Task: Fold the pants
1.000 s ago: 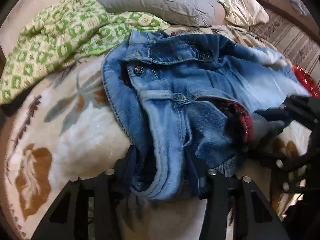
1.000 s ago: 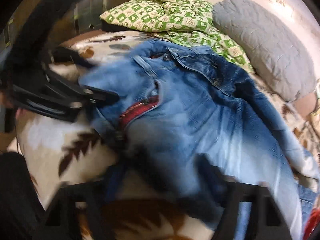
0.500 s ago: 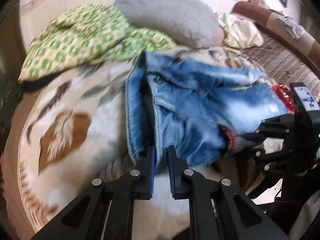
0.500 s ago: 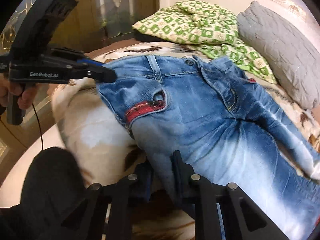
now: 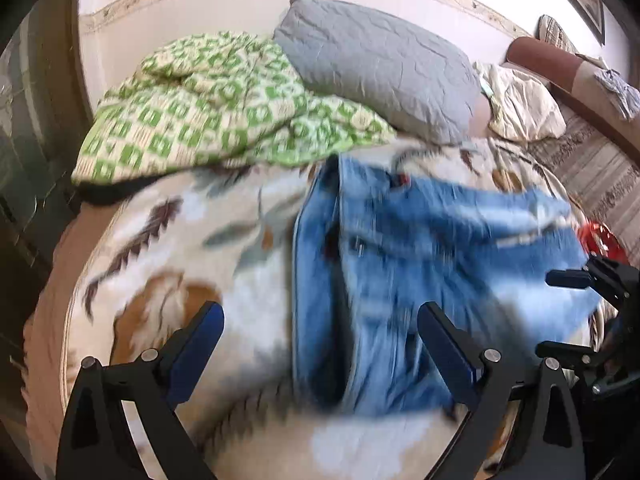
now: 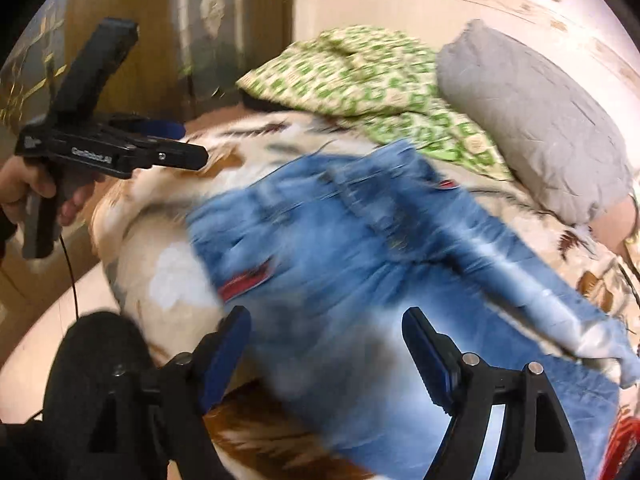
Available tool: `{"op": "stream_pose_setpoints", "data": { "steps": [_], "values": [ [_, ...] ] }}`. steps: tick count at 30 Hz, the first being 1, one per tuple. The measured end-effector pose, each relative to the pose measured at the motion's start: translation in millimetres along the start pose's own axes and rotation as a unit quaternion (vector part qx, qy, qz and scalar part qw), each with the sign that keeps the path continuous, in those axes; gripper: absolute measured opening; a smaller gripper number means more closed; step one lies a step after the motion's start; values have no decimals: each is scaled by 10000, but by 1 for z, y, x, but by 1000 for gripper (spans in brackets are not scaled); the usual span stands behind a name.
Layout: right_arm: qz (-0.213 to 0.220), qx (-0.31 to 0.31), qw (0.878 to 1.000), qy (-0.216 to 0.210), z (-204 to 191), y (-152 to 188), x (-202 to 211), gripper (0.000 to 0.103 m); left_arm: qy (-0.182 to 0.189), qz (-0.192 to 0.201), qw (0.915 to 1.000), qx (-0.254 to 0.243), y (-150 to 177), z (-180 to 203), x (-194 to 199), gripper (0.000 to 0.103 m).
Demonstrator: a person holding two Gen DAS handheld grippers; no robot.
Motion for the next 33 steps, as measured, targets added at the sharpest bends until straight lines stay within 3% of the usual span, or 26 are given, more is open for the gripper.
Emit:
{"op": "stream_pose_setpoints", "data": {
  "steps": [7,9,13,15,18,21,22,24,25,26,28,29,30,32,33],
  "values": [
    [105,-595,9980,177,93,-39,28,81,209,-288,9988,-344,-75,42,-77,97],
    [62,-683,9975,162,114,-49,24,81,172,-507,9978,-399,-81,50,-101,97],
    [-310,-624,9966,449,148,-60,-6,81,17,-868,9957,-338,-102,58,-156,97],
    [-482,-522,9969,351,153,-66,-28,81,86,-984,9947,-280,-111,63,-178,97],
    [-435,-626,9968,241,165,-86,-58,81,91,-1105,9936,-206,-121,70,-199,97],
    [-373,-1071,9935,132,186,-103,-86,81,337,-1333,9905,-101,-122,78,-216,97],
    [-346,-1300,9909,-23,191,-107,-95,81,406,-1375,9896,-95,-121,81,-219,93],
    [-306,-1732,9833,-468,193,-111,-111,80,432,-1457,9882,-164,-120,84,-226,68],
    [-296,-1920,9792,-581,195,-111,-119,80,439,-1610,9858,-187,-115,84,-232,46],
    [-356,-2032,9768,-579,196,-109,-128,78,504,-1767,9829,-149,-110,84,-238,39],
    [-404,-2259,9714,-609,200,-105,-141,73,507,-1702,9839,-180,-109,84,-241,38],
    [-363,-2415,9672,-700,201,-103,-146,66,488,-1646,9848,-260,-109,85,-240,36],
    [-289,-2530,9645,-693,204,-103,-148,51,503,-1620,9851,-298,-108,86,-239,34],
    [-167,-2541,9646,-685,206,-107,-149,27,626,-1621,9843,-307,-110,88,-238,16],
    [-167,-2527,9645,-743,205,-110,-149,21,682,-1645,9835,-314,-110,89,-237,14]
  ]
}}
Point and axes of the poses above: each gripper's, at about its wrist camera, not at the fingertips, and x roughly against the way its jaws point, z to its right, y to its underside, the point moved 9 cm from there along -x, roughly the way its jaws point, and after that the axes turned 12 degrees about -y, right-handed, at the moved point
